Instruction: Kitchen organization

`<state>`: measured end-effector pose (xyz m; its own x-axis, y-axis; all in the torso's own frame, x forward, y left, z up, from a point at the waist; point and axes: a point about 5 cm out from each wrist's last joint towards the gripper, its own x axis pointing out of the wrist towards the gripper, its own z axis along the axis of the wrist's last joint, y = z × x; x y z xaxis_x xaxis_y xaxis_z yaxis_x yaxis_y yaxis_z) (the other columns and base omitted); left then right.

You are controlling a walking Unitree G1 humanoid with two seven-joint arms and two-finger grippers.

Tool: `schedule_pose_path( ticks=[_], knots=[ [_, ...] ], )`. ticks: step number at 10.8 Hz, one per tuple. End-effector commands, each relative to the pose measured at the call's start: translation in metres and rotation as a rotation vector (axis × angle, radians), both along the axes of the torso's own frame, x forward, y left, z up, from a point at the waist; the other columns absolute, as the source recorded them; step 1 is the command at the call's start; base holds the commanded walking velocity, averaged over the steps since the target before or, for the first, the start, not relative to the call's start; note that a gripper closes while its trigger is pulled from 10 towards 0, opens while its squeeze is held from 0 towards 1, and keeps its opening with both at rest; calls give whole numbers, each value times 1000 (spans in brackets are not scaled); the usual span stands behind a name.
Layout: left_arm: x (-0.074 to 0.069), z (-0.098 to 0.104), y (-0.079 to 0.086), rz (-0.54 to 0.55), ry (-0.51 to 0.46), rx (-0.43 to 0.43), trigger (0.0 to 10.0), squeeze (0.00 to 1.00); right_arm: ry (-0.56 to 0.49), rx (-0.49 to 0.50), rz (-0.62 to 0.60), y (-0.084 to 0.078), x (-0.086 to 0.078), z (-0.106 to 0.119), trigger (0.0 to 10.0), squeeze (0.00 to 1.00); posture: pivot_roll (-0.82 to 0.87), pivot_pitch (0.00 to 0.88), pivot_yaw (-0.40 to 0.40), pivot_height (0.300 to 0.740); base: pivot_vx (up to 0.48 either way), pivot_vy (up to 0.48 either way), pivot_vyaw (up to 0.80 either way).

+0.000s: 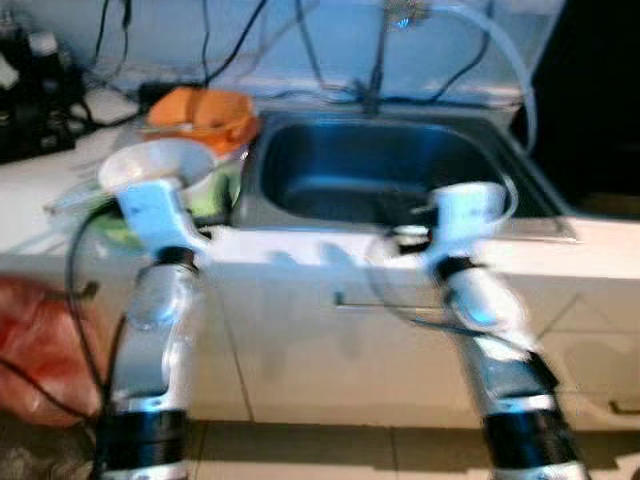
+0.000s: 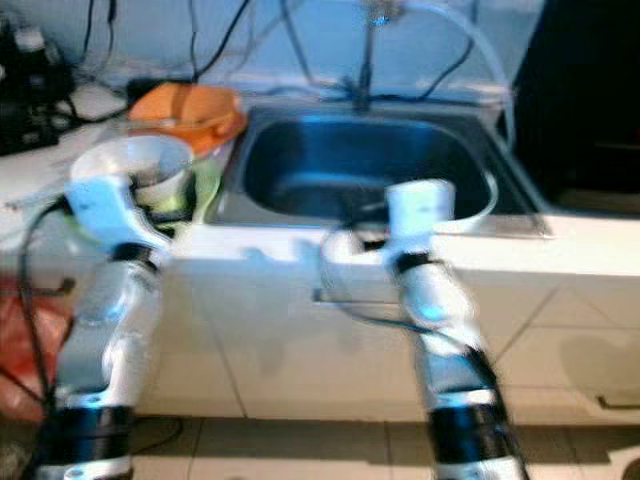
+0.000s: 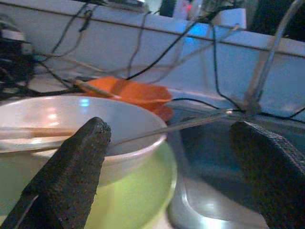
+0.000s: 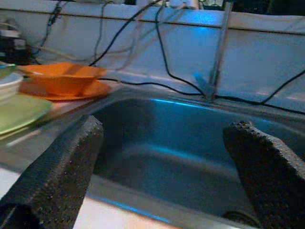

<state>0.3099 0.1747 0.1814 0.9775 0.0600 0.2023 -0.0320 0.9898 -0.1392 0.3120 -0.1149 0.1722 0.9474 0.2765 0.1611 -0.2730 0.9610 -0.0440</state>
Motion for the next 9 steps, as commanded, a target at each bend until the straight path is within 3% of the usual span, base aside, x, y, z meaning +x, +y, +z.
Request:
schedule_pose_path(
  ticks=[1, 3, 6, 9],
  knots=[
    [1, 3, -6, -9, -9, 6, 10000, 0, -11, -11, -22, -8, 0, 1, 10000, 0, 26, 0, -3, 740, 0, 0, 0],
    [0, 2, -4, 6, -1, 21, 10000, 0, -11, -42, -36, -7, 0, 0, 10000, 0, 24, 0, -3, 740, 0, 0, 0],
    [5, -3, -5, 2, 32, 72, 10000, 0, 25, 57, -34, -4, 4, 4, 10000, 0, 22, 0, -3, 740, 0, 0, 0],
    [7, 4, 0, 34, 6, 82, 10000, 0, 10, 18, -3, 1, 2, 6, 10000, 0, 26, 0, -1, 740, 0, 0, 0]
  ],
)
